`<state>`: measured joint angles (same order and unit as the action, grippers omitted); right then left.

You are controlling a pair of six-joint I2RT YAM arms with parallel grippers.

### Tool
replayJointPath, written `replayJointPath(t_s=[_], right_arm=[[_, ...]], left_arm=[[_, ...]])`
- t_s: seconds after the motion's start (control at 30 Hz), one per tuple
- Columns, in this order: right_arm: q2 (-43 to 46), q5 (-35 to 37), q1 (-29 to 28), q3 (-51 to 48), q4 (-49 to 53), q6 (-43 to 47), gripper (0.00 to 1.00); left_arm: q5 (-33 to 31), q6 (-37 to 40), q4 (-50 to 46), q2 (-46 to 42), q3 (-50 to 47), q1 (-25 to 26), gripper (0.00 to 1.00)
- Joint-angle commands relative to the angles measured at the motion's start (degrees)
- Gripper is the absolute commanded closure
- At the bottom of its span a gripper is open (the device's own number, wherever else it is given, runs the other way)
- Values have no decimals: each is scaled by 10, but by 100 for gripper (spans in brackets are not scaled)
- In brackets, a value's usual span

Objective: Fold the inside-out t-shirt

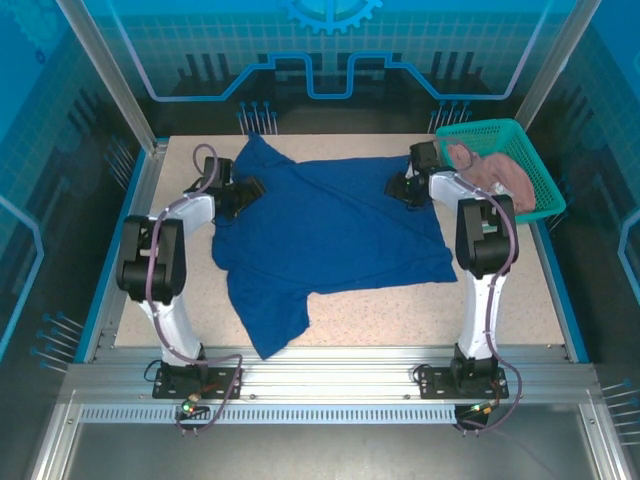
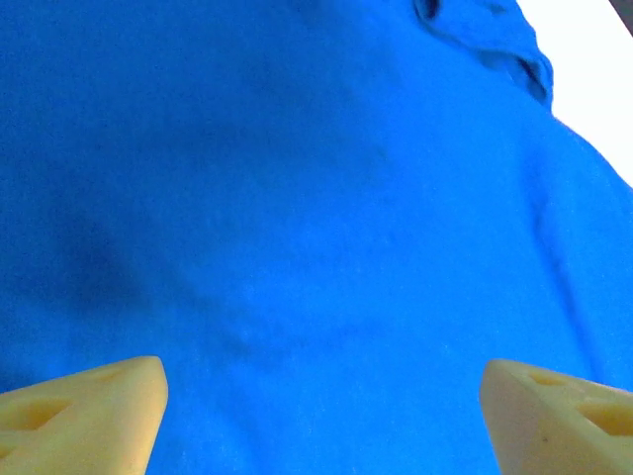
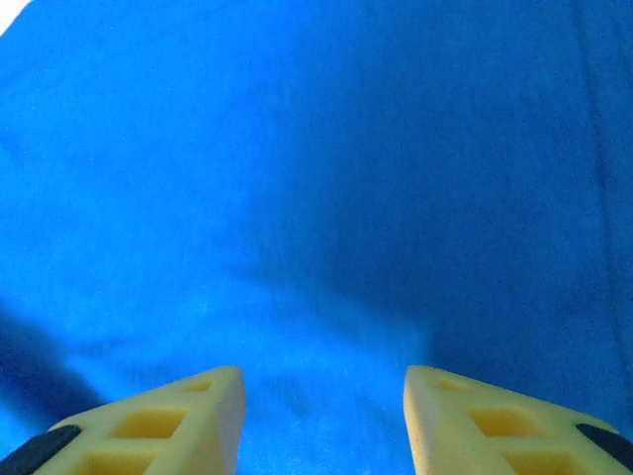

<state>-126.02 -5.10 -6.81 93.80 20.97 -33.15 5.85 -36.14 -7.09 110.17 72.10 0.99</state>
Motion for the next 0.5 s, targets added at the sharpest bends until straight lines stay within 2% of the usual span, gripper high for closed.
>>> replayJointPath(t_s=[0.0,0.27,0.47], right_arm=[[-47,-14,6,70,47,-38,54],[-92,-18,33,82,54,-88,57],[-106,-4,52,91,55,-101,59]], left_arm=[[34,-6,-12,48,52,-13,16],[56,10,-53,136,140,-18,17],[67,35,-108,213,243,-18,17]])
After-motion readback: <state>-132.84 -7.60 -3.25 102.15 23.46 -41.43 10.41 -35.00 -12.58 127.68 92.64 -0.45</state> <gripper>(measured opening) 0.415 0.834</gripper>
